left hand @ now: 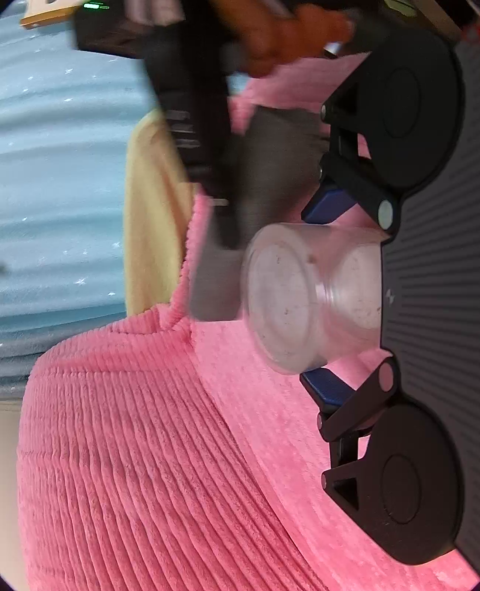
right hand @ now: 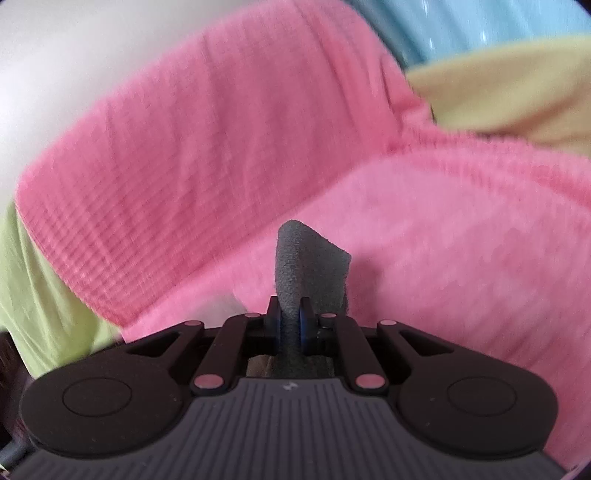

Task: Clean container
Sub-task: 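Hold the jar in the left gripper while the right gripper wipes its base with the cloth, then hold the jar in the left gripper while the right gripper rubs the cloth over its base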

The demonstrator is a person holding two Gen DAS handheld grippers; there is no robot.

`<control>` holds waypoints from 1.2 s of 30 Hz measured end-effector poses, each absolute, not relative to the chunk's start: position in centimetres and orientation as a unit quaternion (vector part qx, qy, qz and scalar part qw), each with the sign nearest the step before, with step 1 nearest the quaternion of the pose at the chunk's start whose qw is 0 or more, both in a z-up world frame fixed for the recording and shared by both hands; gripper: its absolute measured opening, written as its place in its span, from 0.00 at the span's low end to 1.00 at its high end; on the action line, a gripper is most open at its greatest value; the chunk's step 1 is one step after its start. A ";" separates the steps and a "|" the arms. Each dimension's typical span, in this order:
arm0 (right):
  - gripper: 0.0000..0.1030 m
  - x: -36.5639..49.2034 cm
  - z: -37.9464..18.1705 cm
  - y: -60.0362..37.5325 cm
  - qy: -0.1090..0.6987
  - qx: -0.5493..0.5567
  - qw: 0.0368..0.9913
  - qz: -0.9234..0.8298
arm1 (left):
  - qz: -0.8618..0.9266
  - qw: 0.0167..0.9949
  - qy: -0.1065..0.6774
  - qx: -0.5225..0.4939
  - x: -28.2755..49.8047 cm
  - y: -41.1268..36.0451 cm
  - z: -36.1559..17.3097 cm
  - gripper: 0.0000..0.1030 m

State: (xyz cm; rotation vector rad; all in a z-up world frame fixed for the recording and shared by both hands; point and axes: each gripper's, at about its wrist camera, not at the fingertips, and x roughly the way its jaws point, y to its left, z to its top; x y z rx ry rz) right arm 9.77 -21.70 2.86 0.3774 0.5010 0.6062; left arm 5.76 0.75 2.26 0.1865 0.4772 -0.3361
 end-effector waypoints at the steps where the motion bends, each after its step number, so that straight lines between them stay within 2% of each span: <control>1: 0.07 9.6 3.3 -21.9 0.228 0.183 0.908 0.300 | -0.166 0.953 0.233 0.098 5.8 0.6 2.1 0.83; 5: 0.07 8.9 4.5 -21.2 0.202 0.168 0.896 0.358 | -0.168 0.953 0.222 0.116 5.9 0.0 1.8 0.83; 11: 0.07 9.6 4.1 -18.5 0.248 0.094 0.879 0.396 | -0.173 0.953 0.216 0.124 5.4 -0.1 1.5 0.82; 23: 0.07 9.6 3.8 -17.3 0.303 0.126 0.830 0.451 | -0.174 0.951 0.221 0.125 5.2 0.0 1.6 0.82; 28: 0.06 10.6 3.3 -16.1 0.286 0.136 0.839 0.443 | -0.176 0.951 0.221 0.123 5.4 0.1 1.6 0.82; 36: 0.06 10.7 3.8 -16.5 0.248 0.081 0.890 0.375 | -0.180 0.952 0.218 0.118 5.5 0.2 1.6 0.82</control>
